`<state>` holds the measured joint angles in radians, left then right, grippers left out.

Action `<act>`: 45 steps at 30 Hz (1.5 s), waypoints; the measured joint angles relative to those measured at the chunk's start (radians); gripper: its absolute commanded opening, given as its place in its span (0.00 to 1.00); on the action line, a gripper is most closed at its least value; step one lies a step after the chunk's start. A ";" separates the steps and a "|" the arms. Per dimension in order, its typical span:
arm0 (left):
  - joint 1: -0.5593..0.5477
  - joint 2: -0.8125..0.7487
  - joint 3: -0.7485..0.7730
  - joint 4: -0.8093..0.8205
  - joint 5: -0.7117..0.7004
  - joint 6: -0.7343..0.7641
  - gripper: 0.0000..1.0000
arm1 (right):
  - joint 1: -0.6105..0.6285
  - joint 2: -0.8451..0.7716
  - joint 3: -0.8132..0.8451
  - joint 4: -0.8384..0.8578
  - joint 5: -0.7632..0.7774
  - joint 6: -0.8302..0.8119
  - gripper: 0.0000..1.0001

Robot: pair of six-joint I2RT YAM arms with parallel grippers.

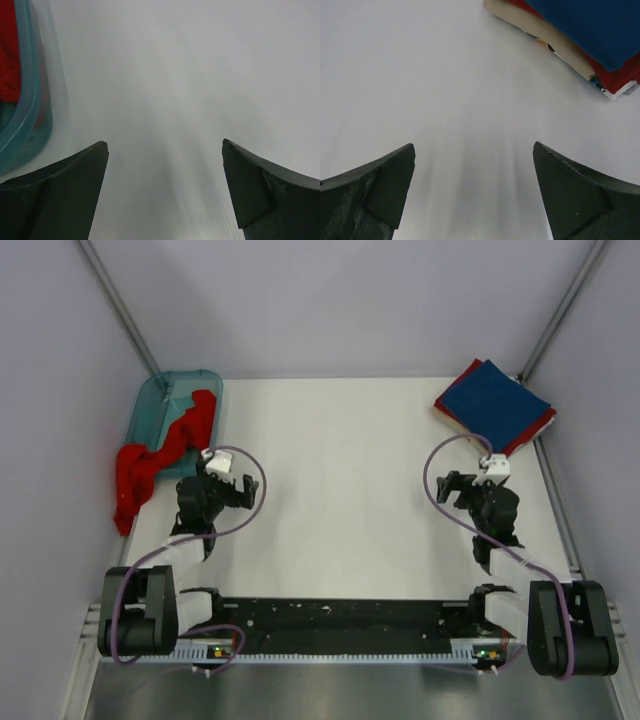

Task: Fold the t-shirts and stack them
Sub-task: Grab crumpled tshirt from bin with the left arm

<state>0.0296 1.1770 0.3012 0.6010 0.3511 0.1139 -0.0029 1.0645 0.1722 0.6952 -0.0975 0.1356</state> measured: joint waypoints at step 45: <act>0.230 1.117 1.778 -1.485 -0.215 0.357 0.00 | 0.000 -0.055 0.205 -0.351 -0.098 -0.010 0.99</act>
<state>0.2592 2.2936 2.0796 -0.8837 0.1360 0.4713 -0.0029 1.0096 0.3771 0.3447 -0.1955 0.1261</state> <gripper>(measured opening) 0.072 0.987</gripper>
